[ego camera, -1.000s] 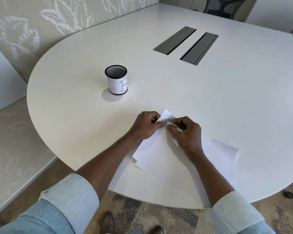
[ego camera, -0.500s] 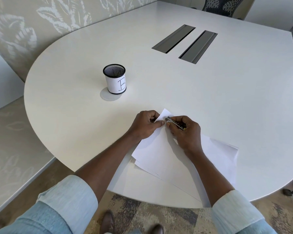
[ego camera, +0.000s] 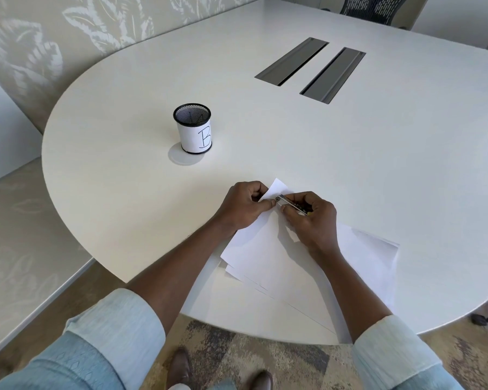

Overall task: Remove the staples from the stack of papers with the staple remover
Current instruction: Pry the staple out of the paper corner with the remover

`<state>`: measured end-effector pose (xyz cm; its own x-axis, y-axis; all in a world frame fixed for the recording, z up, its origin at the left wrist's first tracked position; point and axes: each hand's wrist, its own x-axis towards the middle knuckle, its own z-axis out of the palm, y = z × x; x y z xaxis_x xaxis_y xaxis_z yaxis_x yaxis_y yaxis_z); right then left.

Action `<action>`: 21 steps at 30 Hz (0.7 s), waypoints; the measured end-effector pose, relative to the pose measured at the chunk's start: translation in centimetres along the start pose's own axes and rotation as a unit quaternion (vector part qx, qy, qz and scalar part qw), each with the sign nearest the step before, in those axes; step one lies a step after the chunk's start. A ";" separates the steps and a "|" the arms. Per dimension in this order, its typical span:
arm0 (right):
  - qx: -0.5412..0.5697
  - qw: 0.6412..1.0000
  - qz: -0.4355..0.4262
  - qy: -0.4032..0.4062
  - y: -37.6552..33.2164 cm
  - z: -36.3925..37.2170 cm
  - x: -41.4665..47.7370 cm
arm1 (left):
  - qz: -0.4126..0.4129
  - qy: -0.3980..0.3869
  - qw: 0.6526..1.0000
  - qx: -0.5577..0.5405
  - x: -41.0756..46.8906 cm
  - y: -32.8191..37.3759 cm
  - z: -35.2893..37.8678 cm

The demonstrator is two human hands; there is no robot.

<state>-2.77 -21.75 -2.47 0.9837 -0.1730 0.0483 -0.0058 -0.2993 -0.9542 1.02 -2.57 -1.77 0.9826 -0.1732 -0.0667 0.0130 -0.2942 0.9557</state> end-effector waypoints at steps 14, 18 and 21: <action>-0.039 0.999 -0.015 0.011 0.1 0.4 0.0 | 0.009 0.010 0.999 0.042 0.4 -0.2 0.0; 0.001 1.000 0.008 0.022 -0.2 0.2 0.2 | 0.004 0.005 1.000 0.017 0.0 -0.1 0.0; 0.022 1.000 0.009 0.021 -0.4 0.0 -0.1 | -0.012 0.007 1.000 0.000 -0.1 0.3 0.0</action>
<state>-2.81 -21.58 -2.12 0.9752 -0.2174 0.0423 -0.0148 -0.2545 -0.9669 0.89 -2.59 -1.48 0.9846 -0.1522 -0.0864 0.0375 -0.2988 0.9536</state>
